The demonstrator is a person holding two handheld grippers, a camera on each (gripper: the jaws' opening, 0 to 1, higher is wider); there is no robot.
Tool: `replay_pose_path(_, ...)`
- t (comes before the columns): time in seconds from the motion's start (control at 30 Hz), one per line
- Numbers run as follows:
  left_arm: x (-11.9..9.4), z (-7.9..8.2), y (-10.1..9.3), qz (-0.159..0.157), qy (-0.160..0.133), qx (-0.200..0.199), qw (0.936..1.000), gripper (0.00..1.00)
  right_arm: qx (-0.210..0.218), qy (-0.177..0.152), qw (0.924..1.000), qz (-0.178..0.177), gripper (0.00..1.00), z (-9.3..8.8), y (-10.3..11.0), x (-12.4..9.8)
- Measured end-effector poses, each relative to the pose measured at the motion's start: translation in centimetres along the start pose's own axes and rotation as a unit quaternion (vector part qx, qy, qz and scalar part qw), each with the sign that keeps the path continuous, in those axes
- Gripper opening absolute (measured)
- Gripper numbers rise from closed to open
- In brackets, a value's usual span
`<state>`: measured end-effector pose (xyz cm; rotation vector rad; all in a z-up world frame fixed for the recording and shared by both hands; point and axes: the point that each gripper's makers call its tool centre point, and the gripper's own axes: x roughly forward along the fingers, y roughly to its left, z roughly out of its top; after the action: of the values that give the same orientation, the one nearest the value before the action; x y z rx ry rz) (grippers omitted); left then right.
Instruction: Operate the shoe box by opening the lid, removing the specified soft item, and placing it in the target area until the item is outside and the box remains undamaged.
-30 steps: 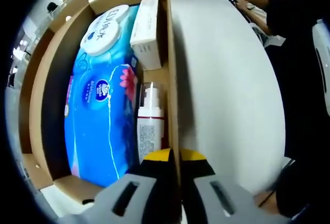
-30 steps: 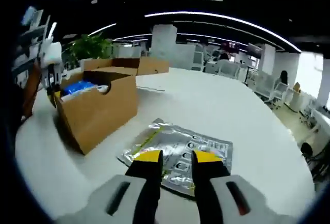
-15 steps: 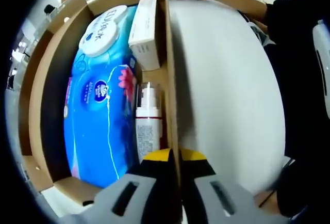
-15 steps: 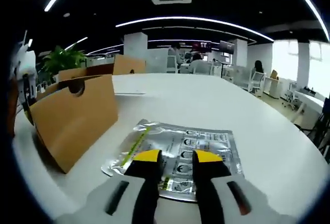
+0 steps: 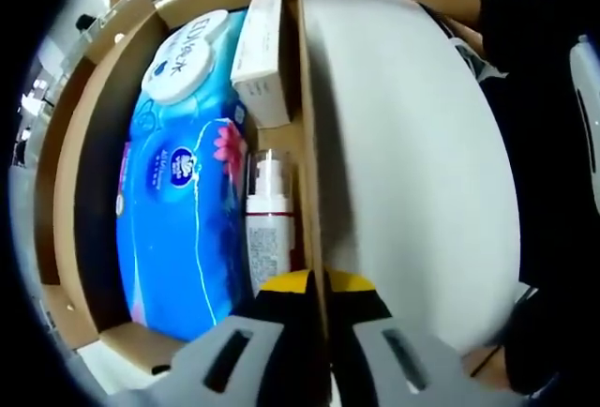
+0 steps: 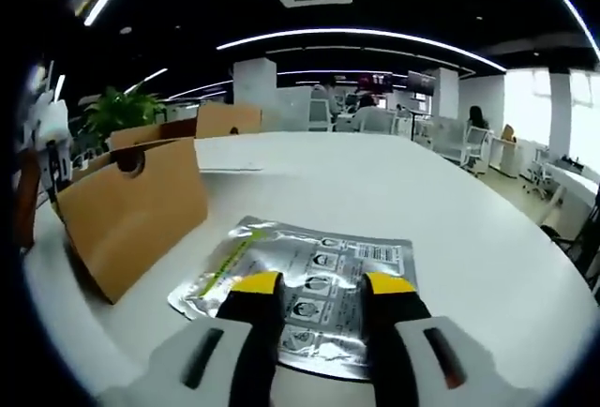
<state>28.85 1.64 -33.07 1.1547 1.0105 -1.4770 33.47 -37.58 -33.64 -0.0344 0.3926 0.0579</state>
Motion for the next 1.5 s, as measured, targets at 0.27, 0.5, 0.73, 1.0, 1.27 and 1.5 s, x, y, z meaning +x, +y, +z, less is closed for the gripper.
replay_pose_path(0.27,0.0,0.0,0.0,0.000,0.000,-0.003,1.0000,0.03,-0.025,0.020,0.9975,0.062,0.39,0.2,-0.6,0.7)
replay_pose_path(0.5,0.0,0.0,0.0,0.001,0.000,0.000,1.0000,0.03,-0.035,0.018,0.9946,0.096,0.39,0.3,-0.9,1.1)
replay_pose_path(0.73,0.0,0.0,0.0,0.001,0.001,0.001,1.0000,0.03,-0.035,0.018,0.9952,0.090,0.40,0.3,-0.7,1.1)
replay_pose_path(1.0,0.0,0.0,0.0,-0.004,-0.004,-0.010,0.9999,0.04,-0.041,0.014,0.9954,0.085,0.48,1.4,-0.4,0.9)
replay_pose_path(1.27,0.0,0.0,0.0,-0.006,-0.006,-0.009,0.9999,0.04,-0.112,-0.040,0.9848,0.127,0.50,10.8,4.3,-2.4)
replay_pose_path(1.5,0.1,-0.1,-0.3,-0.009,-0.007,-0.007,0.9999,0.04,-0.180,-0.010,0.9673,0.178,0.57,16.7,9.4,-4.2)
